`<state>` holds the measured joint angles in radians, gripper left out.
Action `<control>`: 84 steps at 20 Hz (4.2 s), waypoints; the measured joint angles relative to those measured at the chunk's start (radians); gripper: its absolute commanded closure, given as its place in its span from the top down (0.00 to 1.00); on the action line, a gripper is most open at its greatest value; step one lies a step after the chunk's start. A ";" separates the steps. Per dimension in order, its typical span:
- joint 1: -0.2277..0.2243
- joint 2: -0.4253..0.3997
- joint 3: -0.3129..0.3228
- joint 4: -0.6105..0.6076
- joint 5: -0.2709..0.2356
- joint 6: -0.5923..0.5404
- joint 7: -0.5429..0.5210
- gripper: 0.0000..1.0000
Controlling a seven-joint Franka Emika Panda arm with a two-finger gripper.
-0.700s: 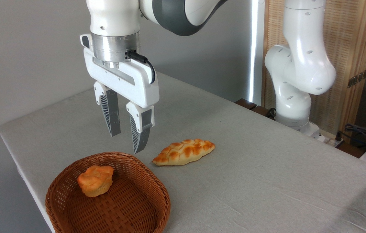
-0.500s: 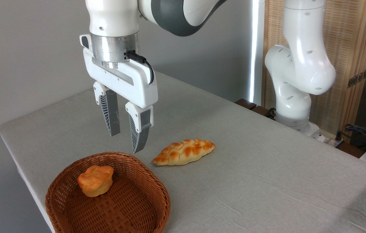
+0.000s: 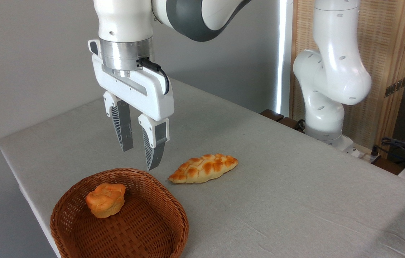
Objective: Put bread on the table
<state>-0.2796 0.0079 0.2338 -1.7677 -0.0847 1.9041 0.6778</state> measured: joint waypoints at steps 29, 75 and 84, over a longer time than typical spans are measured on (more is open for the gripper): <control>-0.023 0.143 -0.090 -0.169 -0.037 0.502 0.029 1.00; 0.023 -0.146 0.038 -0.179 -0.118 0.001 0.142 0.60; 0.024 -0.145 0.053 -0.372 -0.006 0.006 0.256 0.88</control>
<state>-0.2555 -0.1372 0.2866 -2.1396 -0.0905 1.9101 0.9342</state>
